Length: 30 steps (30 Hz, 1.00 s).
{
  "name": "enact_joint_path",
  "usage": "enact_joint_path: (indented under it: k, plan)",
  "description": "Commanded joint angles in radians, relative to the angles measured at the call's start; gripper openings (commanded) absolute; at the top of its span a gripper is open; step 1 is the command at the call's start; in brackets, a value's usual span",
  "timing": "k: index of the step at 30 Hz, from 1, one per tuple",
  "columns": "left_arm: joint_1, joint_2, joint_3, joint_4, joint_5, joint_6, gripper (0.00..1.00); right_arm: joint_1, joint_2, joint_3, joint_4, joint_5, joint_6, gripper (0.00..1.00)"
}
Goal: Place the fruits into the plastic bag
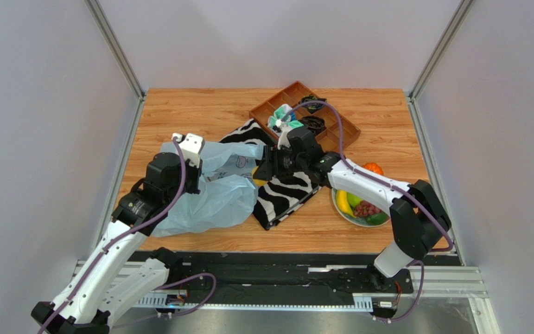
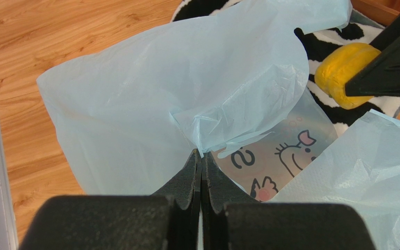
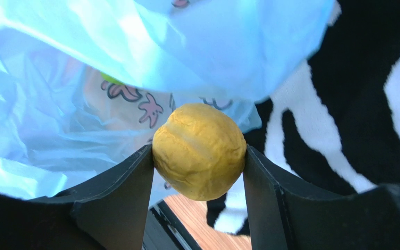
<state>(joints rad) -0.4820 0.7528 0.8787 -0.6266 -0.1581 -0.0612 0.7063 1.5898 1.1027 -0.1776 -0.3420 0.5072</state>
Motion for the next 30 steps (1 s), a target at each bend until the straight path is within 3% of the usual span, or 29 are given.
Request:
enact_joint_path:
  k: [1, 12, 30]
  plan:
    - [-0.001, -0.003, 0.023, 0.016, 0.015, 0.018, 0.0, 0.015, 0.047, 0.081, 0.093, -0.043, 0.036, 0.36]
    - [-0.001, 0.003, 0.023, 0.019, 0.031, 0.018, 0.0, 0.082, 0.219, 0.207, 0.197, -0.14, 0.073, 0.35]
    - [-0.001, 0.006, 0.025, 0.016, 0.037, 0.018, 0.0, 0.206, 0.4, 0.269, 0.128, -0.212, 0.03, 0.36]
